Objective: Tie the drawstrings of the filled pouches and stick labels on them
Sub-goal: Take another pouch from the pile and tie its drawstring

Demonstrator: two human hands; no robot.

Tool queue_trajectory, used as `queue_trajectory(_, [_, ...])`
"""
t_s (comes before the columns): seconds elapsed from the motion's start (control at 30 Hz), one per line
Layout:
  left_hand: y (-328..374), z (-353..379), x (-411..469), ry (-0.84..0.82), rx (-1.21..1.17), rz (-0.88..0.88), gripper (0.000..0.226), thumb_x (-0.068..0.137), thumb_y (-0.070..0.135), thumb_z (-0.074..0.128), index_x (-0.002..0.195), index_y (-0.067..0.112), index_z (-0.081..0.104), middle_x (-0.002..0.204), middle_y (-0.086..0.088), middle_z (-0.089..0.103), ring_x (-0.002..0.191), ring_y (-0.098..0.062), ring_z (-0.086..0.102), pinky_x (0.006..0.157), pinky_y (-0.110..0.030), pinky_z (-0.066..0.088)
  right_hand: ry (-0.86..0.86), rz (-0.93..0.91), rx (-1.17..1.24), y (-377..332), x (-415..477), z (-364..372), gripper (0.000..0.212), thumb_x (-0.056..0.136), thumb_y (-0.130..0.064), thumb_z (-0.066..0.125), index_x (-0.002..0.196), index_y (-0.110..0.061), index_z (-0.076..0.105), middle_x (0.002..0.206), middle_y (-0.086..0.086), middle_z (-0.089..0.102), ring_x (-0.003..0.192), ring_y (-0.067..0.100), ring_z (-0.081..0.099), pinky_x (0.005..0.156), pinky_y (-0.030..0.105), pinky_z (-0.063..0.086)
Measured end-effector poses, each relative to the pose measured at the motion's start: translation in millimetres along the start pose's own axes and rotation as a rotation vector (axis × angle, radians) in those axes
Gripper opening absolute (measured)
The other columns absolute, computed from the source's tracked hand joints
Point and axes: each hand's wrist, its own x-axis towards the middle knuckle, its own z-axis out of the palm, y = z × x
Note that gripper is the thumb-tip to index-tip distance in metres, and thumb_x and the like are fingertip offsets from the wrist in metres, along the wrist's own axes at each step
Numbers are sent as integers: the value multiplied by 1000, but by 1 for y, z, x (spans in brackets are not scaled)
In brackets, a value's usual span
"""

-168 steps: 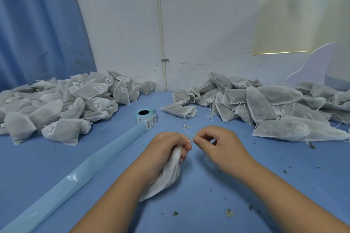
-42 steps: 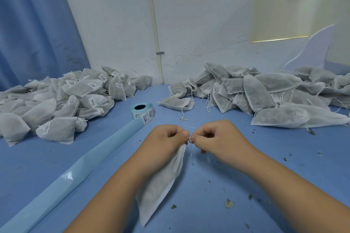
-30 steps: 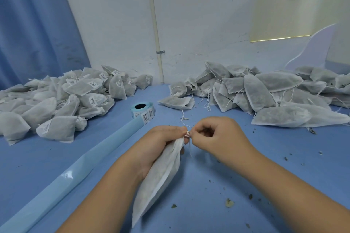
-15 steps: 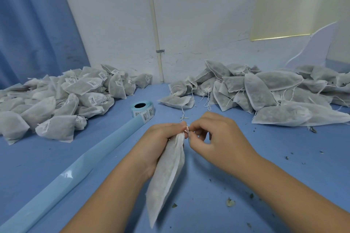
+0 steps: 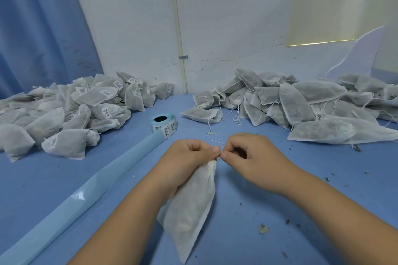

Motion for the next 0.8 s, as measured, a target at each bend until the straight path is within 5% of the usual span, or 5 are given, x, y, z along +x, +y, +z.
queue_trajectory(0.17, [-1, -4, 1, 3, 28, 11, 28, 88, 25, 71, 60, 24, 69, 62, 11, 63, 53, -1, 53, 53, -11, 41, 31, 97, 296, 5, 1, -8, 18, 83, -10, 66, 66, -16, 66, 52, -13, 52, 50, 3, 45, 51, 13, 37])
queue_trajectory(0.3, [-1, -3, 0, -5, 53, 44, 25, 88, 23, 71, 63, 23, 69, 72, 10, 70, 63, 1, 59, 59, -9, 43, 80, 163, 549, 6, 4, -13, 13, 73, -26, 72, 68, -14, 70, 55, 0, 55, 55, 13, 49, 55, 20, 41])
queue_trajectory(0.8, [-6, -2, 5, 9, 161, 159, 30, 90, 22, 69, 62, 34, 70, 67, 12, 63, 66, -3, 53, 67, -17, 41, 60, 306, 1366, -3, 9, 3, 12, 64, -10, 66, 56, -10, 57, 61, 4, 43, 43, 12, 34, 44, 23, 27])
